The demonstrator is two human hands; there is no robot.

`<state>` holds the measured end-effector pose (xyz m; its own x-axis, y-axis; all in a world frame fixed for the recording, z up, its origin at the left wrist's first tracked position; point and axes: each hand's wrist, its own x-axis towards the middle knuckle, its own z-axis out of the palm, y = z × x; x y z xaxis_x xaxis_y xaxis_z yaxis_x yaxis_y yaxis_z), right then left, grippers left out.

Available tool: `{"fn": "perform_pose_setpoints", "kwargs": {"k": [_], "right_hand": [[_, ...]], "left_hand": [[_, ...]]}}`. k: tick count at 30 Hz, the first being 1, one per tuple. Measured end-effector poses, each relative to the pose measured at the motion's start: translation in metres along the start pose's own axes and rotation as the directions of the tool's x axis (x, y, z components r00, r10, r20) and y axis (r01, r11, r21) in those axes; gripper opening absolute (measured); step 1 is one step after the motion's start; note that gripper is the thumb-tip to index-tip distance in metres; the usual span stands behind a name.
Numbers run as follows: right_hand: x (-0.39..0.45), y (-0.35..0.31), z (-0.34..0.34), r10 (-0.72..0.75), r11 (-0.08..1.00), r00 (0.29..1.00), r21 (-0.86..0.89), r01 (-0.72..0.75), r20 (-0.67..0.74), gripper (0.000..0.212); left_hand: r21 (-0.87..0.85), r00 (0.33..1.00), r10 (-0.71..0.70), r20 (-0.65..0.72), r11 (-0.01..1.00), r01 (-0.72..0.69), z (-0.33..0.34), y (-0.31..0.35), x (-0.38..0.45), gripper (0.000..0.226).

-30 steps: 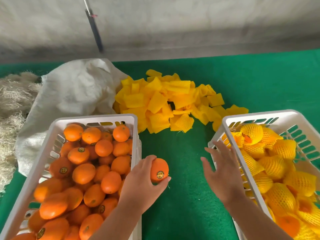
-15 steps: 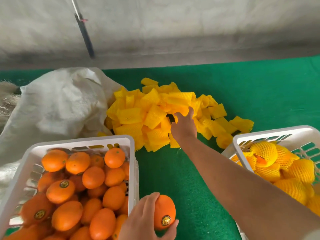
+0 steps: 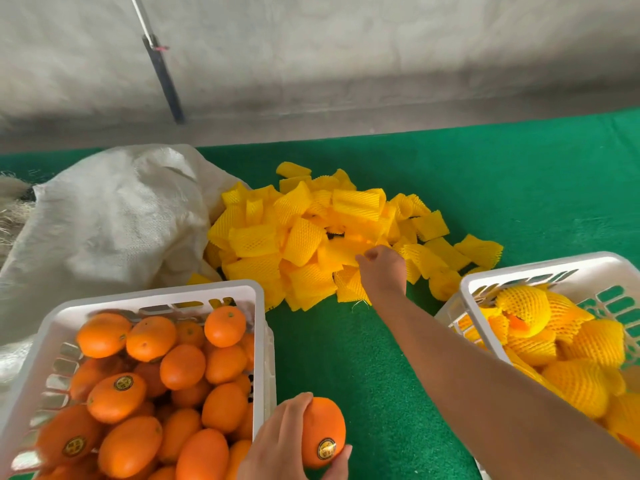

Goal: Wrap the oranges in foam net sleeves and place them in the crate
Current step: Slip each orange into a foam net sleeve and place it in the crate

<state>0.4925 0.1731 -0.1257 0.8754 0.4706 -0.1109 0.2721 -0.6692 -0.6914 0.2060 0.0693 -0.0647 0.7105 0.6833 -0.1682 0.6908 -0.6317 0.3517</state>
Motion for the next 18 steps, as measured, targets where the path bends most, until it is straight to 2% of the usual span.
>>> {"fn": "perform_pose_setpoints", "kwargs": {"k": [1,2,3,5,6,10,14,18], "right_hand": [[-0.009,0.003,-0.006,0.006,0.999,1.0,0.032,-0.005,-0.009,0.026],[-0.018,0.007,-0.013,0.009,0.998,1.0,0.062,-0.007,-0.018,0.023],[-0.028,0.01,-0.021,0.012,0.995,1.0,0.095,-0.01,-0.025,0.022],[-0.049,0.017,-0.038,0.025,0.985,1.0,0.173,-0.021,-0.019,0.026],[-0.06,0.02,-0.049,0.024,0.978,1.0,0.209,-0.023,0.0,0.028],[-0.107,0.04,-0.097,-0.012,0.952,0.991,0.304,-0.029,0.131,0.035],[-0.152,0.065,-0.13,-0.046,0.91,0.964,0.409,-0.069,0.264,0.03],[-0.177,0.085,-0.132,-0.073,0.905,0.905,0.41,-0.117,0.419,0.021]], "left_hand": [[-0.159,0.999,0.006,-0.032,0.987,-0.011,-0.032,-0.048,-0.01,0.086],[-0.268,0.99,-0.069,-0.121,0.963,0.034,-0.014,-0.026,-0.012,0.08],[-0.225,0.977,-0.055,-0.206,0.974,0.007,-0.014,-0.036,-0.014,0.078],[-0.239,0.996,-0.043,-0.076,0.971,0.024,-0.025,-0.035,-0.014,0.077],[-0.223,0.991,-0.029,-0.133,0.975,-0.001,-0.02,-0.031,-0.016,0.077],[-0.238,0.988,-0.057,-0.145,0.971,0.021,-0.018,-0.039,-0.02,0.079],[-0.234,0.989,-0.084,-0.121,0.971,0.054,-0.022,-0.034,-0.026,0.084],[-0.222,0.983,-0.111,-0.144,0.972,0.077,-0.018,-0.034,-0.029,0.083]]}}
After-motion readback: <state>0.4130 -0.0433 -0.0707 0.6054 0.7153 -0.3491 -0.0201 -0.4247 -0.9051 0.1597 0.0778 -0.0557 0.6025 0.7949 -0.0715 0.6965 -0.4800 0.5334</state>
